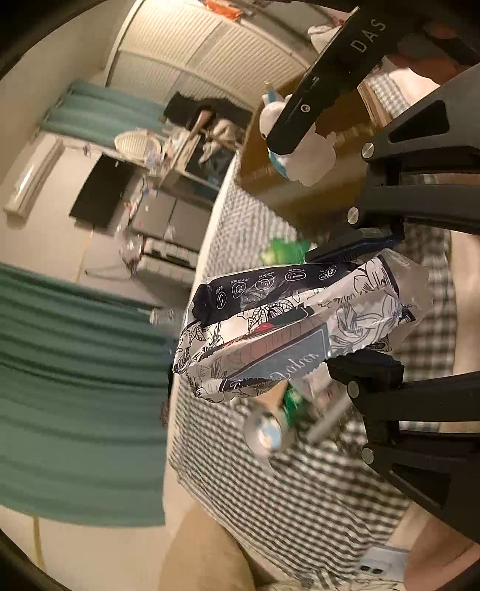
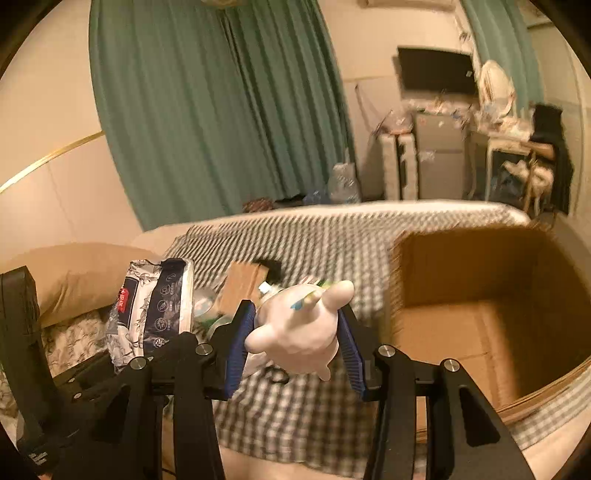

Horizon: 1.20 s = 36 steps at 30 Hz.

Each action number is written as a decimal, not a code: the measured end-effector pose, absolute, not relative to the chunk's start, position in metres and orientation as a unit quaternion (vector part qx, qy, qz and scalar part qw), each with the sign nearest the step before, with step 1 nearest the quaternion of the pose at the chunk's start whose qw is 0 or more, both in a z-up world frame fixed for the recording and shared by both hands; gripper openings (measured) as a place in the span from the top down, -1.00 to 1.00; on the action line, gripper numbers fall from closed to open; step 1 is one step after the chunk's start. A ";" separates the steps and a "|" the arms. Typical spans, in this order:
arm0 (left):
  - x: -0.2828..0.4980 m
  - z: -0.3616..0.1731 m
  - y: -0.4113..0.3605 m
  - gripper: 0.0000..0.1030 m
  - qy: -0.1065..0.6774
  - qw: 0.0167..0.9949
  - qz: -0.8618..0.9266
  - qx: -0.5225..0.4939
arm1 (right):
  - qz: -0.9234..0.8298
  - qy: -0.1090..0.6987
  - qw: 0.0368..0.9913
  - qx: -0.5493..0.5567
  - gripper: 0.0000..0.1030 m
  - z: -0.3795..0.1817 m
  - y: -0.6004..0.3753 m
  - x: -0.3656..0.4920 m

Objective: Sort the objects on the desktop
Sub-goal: 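Carry bag and figurine into the cardboard box and open both tools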

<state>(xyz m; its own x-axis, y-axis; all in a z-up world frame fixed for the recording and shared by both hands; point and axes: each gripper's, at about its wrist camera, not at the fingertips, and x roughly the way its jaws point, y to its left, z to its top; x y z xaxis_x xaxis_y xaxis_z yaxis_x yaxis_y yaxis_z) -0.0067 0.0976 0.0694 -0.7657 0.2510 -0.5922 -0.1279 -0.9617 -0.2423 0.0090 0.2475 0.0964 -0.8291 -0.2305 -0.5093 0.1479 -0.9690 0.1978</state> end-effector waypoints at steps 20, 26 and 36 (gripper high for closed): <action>-0.034 0.090 0.249 0.18 -0.042 0.185 0.922 -0.339 | -0.958 -0.140 -0.012 0.251 0.14 0.094 0.382 0.013; -0.047 0.069 0.275 0.18 -0.028 0.210 0.913 -0.349 | -0.953 -0.145 -0.019 0.264 0.14 0.085 0.413 -0.012; -0.054 0.047 0.291 -0.04 -0.027 0.232 0.900 -0.368 | -0.946 -0.189 -0.035 0.261 -0.31 0.067 0.431 -0.010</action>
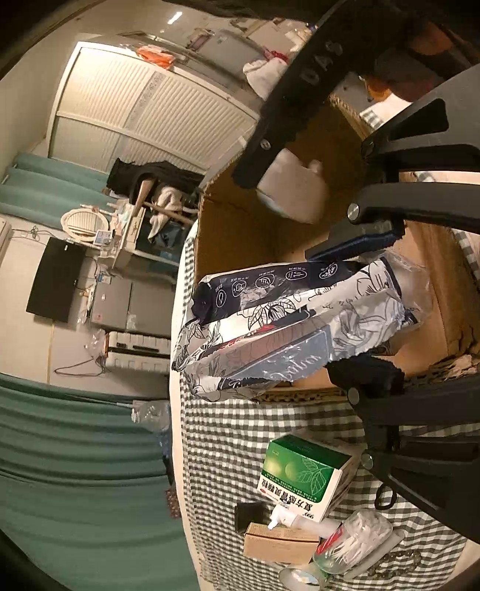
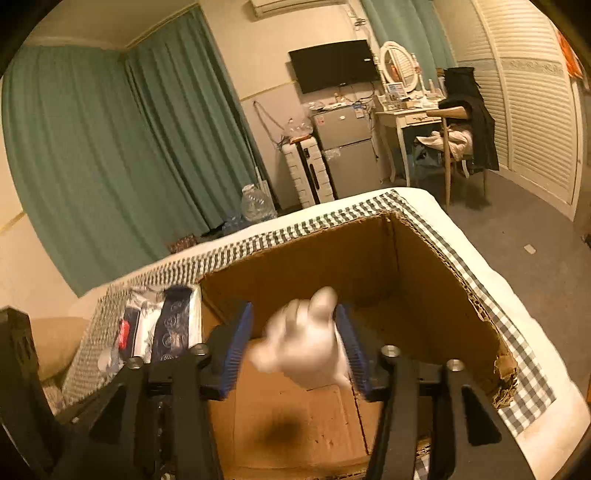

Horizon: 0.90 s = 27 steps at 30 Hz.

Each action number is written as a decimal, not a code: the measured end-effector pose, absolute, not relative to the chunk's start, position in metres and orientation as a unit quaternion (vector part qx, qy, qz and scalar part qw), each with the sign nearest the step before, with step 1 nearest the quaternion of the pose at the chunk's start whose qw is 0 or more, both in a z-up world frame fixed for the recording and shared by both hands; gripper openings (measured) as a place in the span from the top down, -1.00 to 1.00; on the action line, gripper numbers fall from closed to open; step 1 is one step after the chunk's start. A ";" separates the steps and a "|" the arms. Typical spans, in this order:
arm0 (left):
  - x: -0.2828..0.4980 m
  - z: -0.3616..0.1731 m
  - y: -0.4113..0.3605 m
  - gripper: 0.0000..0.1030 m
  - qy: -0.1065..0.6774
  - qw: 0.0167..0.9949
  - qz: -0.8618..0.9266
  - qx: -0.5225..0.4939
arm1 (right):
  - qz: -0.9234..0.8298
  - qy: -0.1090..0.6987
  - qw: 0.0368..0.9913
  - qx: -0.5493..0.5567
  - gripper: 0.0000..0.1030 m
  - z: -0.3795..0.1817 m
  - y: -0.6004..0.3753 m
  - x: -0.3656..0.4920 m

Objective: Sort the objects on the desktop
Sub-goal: 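Carry bag and figurine into the cardboard box and open both tools, then move both tools back from the box to the cluttered bed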

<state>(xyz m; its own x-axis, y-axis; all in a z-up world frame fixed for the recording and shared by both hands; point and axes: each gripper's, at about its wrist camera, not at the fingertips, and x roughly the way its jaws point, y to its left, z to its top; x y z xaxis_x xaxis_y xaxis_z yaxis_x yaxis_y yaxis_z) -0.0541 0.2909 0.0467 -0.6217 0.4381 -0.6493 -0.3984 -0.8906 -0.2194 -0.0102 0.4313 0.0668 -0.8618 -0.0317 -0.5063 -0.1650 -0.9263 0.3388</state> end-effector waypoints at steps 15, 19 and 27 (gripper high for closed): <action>-0.034 0.067 0.255 -0.72 -0.030 0.217 0.910 -0.351 | 0.949 0.191 0.038 -0.247 -0.42 0.087 0.418 0.011; -0.037 0.075 0.218 -0.72 -0.050 0.182 0.918 -0.348 | 0.952 0.182 0.016 -0.245 -0.42 0.096 0.397 0.016; -0.030 0.083 0.111 -0.72 -0.083 0.081 0.941 -0.317 | 0.954 0.149 -0.035 -0.256 -0.42 0.102 0.332 0.011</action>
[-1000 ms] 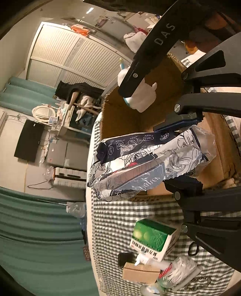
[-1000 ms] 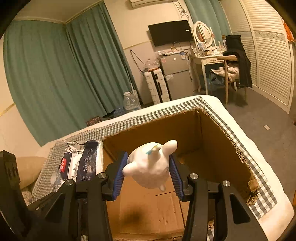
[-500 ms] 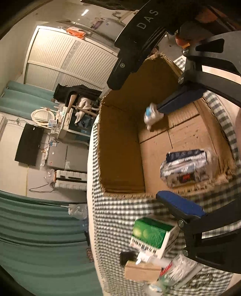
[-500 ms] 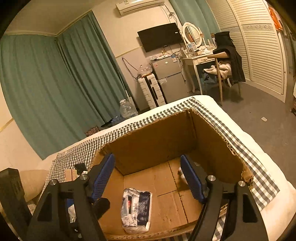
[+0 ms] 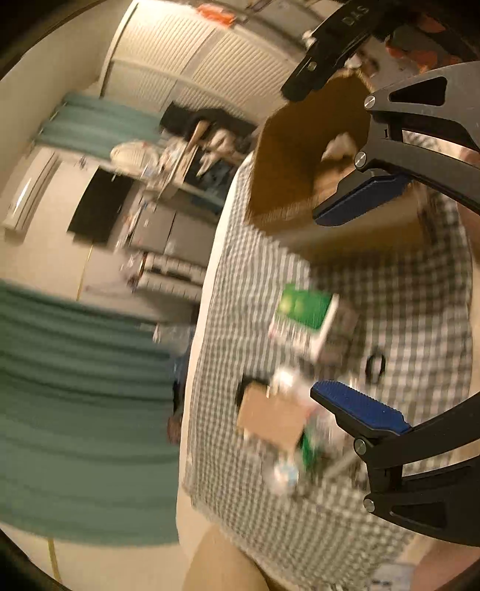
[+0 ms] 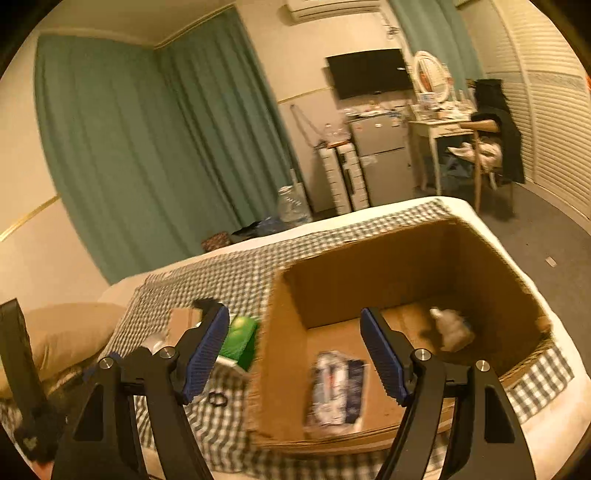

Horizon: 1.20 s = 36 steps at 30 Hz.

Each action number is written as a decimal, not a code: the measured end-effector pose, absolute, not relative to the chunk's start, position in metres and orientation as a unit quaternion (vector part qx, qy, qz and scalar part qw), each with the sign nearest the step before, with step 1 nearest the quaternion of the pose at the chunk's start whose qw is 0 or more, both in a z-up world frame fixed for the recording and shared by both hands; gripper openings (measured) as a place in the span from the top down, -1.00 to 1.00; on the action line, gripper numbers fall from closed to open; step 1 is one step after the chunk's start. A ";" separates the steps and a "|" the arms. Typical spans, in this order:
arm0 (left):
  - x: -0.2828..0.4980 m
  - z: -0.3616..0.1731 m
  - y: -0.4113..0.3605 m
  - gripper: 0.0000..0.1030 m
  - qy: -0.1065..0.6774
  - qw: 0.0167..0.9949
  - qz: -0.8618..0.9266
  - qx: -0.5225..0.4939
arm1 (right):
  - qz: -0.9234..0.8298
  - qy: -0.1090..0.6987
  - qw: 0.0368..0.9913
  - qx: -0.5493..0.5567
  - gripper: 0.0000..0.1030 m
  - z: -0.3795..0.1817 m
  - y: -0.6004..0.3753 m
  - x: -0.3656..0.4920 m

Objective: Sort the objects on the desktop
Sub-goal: 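Move both tools back from the box to the cluttered bed, then grasp the clear swab cup with left tool while right tool grasps green medicine box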

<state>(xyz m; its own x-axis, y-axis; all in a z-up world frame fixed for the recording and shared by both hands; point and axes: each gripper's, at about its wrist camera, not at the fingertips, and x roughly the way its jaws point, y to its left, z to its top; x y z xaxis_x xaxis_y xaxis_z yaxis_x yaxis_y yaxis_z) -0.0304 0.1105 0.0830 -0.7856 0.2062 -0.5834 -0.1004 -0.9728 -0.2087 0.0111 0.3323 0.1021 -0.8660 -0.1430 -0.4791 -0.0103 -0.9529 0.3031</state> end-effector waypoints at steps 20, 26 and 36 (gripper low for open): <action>-0.036 0.013 -0.009 -0.72 -0.108 -0.001 0.931 -0.350 | -0.944 -0.097 0.066 0.310 -0.43 0.058 0.213 -0.018; -0.058 -0.025 0.024 -0.72 -0.094 0.033 0.915 -0.390 | -0.945 -0.092 0.041 0.310 -0.44 0.043 0.204 -0.030; -0.104 -0.059 0.048 -0.72 -0.096 0.007 0.909 -0.406 | -0.943 -0.097 0.022 0.318 -0.49 0.021 0.200 -0.058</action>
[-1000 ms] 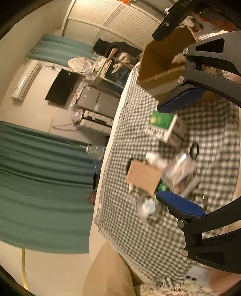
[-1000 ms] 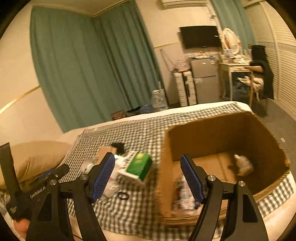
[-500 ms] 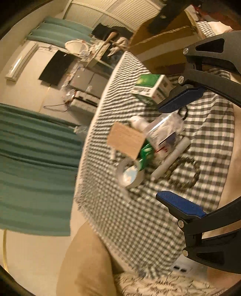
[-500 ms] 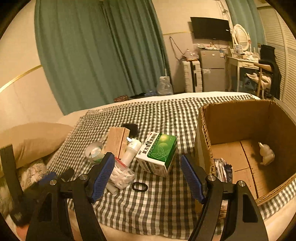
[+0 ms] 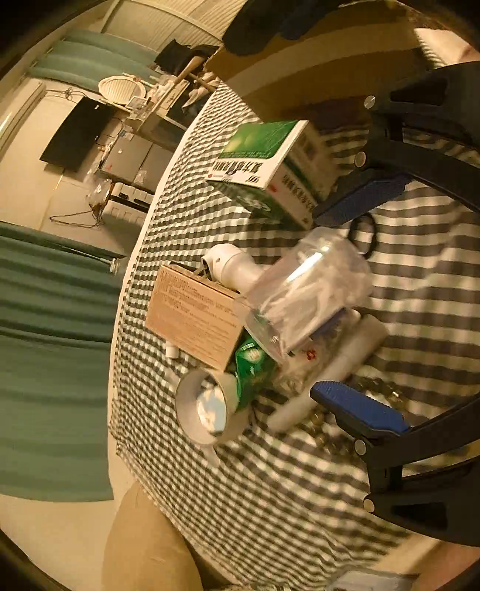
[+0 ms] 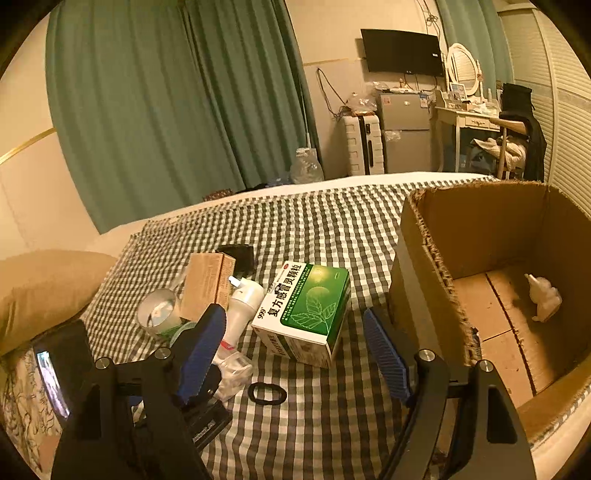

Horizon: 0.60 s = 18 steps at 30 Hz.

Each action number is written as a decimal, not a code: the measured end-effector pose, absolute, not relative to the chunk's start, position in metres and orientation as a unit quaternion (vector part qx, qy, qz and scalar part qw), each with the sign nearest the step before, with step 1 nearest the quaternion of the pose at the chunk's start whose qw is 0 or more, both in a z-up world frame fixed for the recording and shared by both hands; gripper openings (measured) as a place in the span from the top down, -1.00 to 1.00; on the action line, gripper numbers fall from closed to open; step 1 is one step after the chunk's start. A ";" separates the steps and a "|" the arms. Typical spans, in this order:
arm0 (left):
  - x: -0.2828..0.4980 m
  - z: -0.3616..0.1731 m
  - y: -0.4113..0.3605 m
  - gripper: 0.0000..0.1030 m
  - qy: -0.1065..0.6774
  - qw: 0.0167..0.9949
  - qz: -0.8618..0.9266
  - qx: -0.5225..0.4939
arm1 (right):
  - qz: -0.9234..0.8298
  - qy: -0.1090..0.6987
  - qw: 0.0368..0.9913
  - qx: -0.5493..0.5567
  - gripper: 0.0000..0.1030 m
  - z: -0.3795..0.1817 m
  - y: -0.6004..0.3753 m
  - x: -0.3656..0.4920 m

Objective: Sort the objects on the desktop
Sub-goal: 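Grasp the clear swab cup with left tool while right tool grasps green medicine box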

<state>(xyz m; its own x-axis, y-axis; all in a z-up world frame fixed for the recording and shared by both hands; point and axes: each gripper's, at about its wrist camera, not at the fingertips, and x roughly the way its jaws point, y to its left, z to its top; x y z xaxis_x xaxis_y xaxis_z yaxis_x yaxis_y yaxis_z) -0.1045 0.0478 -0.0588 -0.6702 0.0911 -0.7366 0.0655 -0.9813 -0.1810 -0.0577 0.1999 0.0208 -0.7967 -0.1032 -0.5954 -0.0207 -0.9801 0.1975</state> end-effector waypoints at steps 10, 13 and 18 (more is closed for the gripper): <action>-0.138 -0.095 0.034 -0.85 -0.159 0.055 0.893 -0.416 | -0.941 -0.063 0.003 0.332 -0.62 -0.003 0.184 -0.086; -0.138 -0.098 0.028 -0.85 -0.166 0.068 0.895 -0.409 | -0.936 -0.070 -0.002 0.344 -0.62 -0.010 0.183 -0.097; -0.135 -0.095 0.025 -0.80 -0.165 0.077 0.895 -0.408 | -0.929 -0.077 -0.003 0.362 -0.64 -0.021 0.175 -0.113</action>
<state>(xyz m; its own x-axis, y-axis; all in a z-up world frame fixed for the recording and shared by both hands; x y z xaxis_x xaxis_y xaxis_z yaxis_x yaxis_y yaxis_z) -0.1348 0.0248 -0.0953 -0.6555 0.2724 -0.7043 -0.0027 -0.9335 -0.3585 -0.1134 0.1749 -0.0208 -0.7376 -0.0505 -0.6734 -0.0607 -0.9882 0.1406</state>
